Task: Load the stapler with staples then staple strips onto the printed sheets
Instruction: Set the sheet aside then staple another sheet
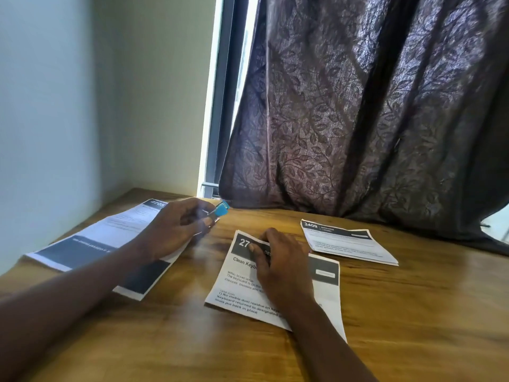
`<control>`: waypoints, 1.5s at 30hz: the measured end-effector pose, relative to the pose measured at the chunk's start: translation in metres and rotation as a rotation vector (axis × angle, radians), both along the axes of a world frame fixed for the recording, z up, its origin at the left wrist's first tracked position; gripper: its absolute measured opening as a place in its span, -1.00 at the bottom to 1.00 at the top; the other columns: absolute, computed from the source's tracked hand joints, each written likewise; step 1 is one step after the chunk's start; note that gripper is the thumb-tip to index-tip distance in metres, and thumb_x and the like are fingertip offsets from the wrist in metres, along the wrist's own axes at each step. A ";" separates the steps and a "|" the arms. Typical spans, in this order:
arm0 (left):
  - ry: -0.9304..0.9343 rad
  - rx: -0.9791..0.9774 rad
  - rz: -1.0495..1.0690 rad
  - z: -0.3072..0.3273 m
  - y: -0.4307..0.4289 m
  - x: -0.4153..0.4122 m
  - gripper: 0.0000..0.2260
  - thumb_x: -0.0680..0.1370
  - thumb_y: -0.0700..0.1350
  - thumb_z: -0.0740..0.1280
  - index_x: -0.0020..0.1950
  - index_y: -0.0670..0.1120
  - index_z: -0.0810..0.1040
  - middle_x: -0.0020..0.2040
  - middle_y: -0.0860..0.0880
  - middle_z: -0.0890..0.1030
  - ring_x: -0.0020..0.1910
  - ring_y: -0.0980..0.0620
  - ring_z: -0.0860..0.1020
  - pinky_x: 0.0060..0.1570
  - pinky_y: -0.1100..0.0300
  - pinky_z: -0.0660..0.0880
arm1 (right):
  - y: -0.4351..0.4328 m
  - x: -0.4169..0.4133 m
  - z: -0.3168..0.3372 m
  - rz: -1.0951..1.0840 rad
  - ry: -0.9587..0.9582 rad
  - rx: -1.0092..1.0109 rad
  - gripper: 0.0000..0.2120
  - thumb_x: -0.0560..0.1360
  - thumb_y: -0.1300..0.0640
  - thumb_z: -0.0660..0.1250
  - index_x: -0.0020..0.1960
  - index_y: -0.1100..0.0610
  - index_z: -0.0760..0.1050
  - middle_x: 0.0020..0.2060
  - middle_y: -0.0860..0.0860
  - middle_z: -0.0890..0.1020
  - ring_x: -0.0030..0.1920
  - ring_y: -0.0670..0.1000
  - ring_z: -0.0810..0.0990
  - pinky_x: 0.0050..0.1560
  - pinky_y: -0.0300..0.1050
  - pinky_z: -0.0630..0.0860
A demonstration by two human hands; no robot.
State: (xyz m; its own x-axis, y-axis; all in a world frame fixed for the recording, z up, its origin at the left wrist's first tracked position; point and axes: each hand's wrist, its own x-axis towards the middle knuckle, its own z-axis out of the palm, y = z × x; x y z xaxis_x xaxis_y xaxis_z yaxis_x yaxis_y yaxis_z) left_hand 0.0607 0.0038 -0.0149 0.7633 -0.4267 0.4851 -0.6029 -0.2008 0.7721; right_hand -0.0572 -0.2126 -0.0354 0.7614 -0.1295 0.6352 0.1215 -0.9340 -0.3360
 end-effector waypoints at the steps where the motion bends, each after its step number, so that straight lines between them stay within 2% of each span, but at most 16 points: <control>1: 0.059 -0.062 -0.033 -0.002 0.001 -0.002 -0.83 0.58 -0.19 0.44 0.17 -0.13 0.62 -0.02 -0.12 0.73 -0.04 -0.10 0.71 -0.03 0.10 0.65 | 0.000 0.001 0.000 0.002 -0.002 -0.013 -0.87 0.62 -0.12 0.24 0.02 -0.08 0.43 -0.08 -0.11 0.60 -0.02 -0.03 0.50 0.15 0.04 0.40; 3: 0.201 -0.164 -0.114 -0.005 0.003 -0.004 -0.76 0.55 -0.18 0.41 0.19 -0.23 0.59 -0.01 -0.13 0.73 -0.08 -0.07 0.69 -0.05 0.10 0.60 | 0.002 0.001 -0.001 0.019 -0.017 -0.021 -0.89 0.62 -0.09 0.25 0.06 -0.08 0.47 -0.06 -0.10 0.63 -0.01 -0.03 0.52 0.14 0.06 0.42; 5: 0.269 -0.189 -0.178 -0.005 0.003 -0.007 -0.74 0.54 -0.16 0.34 0.18 -0.23 0.62 -0.01 -0.16 0.71 -0.14 -0.03 0.63 -0.06 0.04 0.52 | 0.002 0.000 -0.002 0.037 -0.043 -0.001 -0.90 0.61 -0.07 0.25 0.08 -0.09 0.48 -0.06 -0.11 0.64 0.00 -0.04 0.54 0.13 0.06 0.44; 7: 0.227 -0.089 -0.179 -0.004 0.002 -0.009 -0.76 0.54 -0.12 0.33 0.14 -0.16 0.67 -0.04 -0.17 0.70 -0.17 -0.02 0.56 -0.09 0.03 0.49 | 0.002 -0.001 -0.003 0.036 -0.067 0.016 -0.92 0.61 -0.05 0.26 0.06 -0.09 0.48 -0.07 -0.13 0.64 -0.02 -0.05 0.54 0.10 0.02 0.40; 9: 0.195 0.035 -0.166 -0.002 0.002 -0.011 -0.76 0.51 -0.05 0.37 0.12 -0.08 0.70 -0.05 -0.09 0.72 -0.17 0.02 0.57 -0.10 0.05 0.52 | 0.001 0.000 -0.004 0.020 -0.099 0.032 -0.95 0.62 -0.02 0.27 0.04 -0.08 0.47 -0.09 -0.13 0.63 -0.05 -0.06 0.52 0.05 -0.04 0.33; 12: 0.180 0.103 -0.195 0.003 0.006 -0.011 -0.82 0.59 -0.15 0.43 0.17 -0.02 0.70 0.02 0.08 0.73 -0.04 0.06 0.64 -0.04 0.09 0.60 | -0.001 0.002 -0.003 0.009 -0.116 0.055 -0.97 0.63 0.01 0.28 0.02 -0.05 0.44 -0.13 -0.11 0.60 -0.08 -0.06 0.49 -0.01 -0.08 0.29; 16: 0.138 0.102 -0.217 0.006 0.011 -0.014 -0.78 0.60 -0.17 0.39 0.23 -0.03 0.69 0.04 0.13 0.73 -0.04 0.21 0.64 -0.04 0.14 0.64 | -0.001 0.005 -0.003 0.005 -0.118 0.037 -0.95 0.62 0.03 0.29 0.00 -0.05 0.43 -0.16 -0.11 0.58 -0.11 -0.06 0.48 -0.02 -0.07 0.30; 23: 0.112 0.090 -0.225 0.007 0.009 -0.016 -0.79 0.60 -0.18 0.41 0.21 0.01 0.68 0.01 0.21 0.73 -0.05 0.24 0.64 -0.08 0.16 0.63 | -0.002 0.006 -0.003 0.016 -0.169 -0.021 -0.95 0.60 0.02 0.26 0.00 -0.02 0.46 -0.15 -0.08 0.59 -0.12 -0.01 0.51 -0.01 -0.01 0.38; 25: 0.126 0.110 -0.229 0.006 0.009 -0.017 -0.81 0.59 -0.15 0.42 0.16 0.07 0.68 0.01 0.24 0.72 -0.02 0.22 0.64 0.00 0.10 0.64 | -0.001 0.005 -0.002 0.018 -0.163 -0.038 -0.95 0.61 0.01 0.27 0.01 -0.02 0.46 -0.15 -0.08 0.59 -0.11 -0.02 0.50 0.00 -0.05 0.33; 29: 0.161 0.130 -0.272 0.006 0.007 -0.017 -0.83 0.58 -0.13 0.42 0.15 0.04 0.69 0.00 0.20 0.74 0.01 0.25 0.64 -0.02 0.19 0.64 | 0.004 0.002 -0.001 0.021 -0.155 -0.081 -0.94 0.61 0.02 0.31 0.05 -0.01 0.49 -0.11 -0.08 0.60 -0.10 -0.08 0.46 -0.01 -0.18 0.18; 36: 0.168 0.152 -0.272 0.006 0.008 -0.015 -0.75 0.51 0.00 0.44 0.16 0.02 0.72 0.02 0.18 0.75 0.03 0.23 0.64 -0.01 0.18 0.63 | 0.009 0.000 0.000 0.041 -0.156 -0.130 -0.91 0.60 0.04 0.33 0.07 0.02 0.55 -0.09 -0.04 0.63 -0.06 -0.08 0.47 0.05 -0.11 0.29; 40: 0.132 0.203 -0.250 0.008 0.009 -0.014 -0.82 0.56 -0.09 0.44 0.15 0.04 0.72 -0.01 0.23 0.74 0.01 0.30 0.63 -0.12 0.29 0.59 | 0.010 -0.001 -0.001 0.063 -0.138 -0.132 -0.91 0.61 0.04 0.32 0.08 0.02 0.56 -0.09 -0.05 0.63 -0.05 -0.09 0.46 0.07 -0.11 0.30; 45: 0.096 0.238 -0.229 0.008 0.009 -0.016 -0.80 0.56 -0.10 0.43 0.18 0.02 0.70 -0.06 0.35 0.70 0.00 0.37 0.61 -0.13 0.36 0.52 | 0.011 0.001 -0.003 0.076 -0.120 -0.144 -0.88 0.61 0.01 0.28 0.08 0.01 0.54 -0.08 -0.06 0.62 -0.04 -0.08 0.48 0.09 -0.07 0.39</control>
State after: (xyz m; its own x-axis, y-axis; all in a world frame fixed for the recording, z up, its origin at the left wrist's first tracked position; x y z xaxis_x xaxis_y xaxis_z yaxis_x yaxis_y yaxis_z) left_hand 0.0442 0.0127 -0.0067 0.6717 -0.6849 0.2824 -0.5803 -0.2494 0.7753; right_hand -0.0562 -0.2018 -0.0385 0.6834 0.0241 0.7297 0.2246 -0.9579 -0.1787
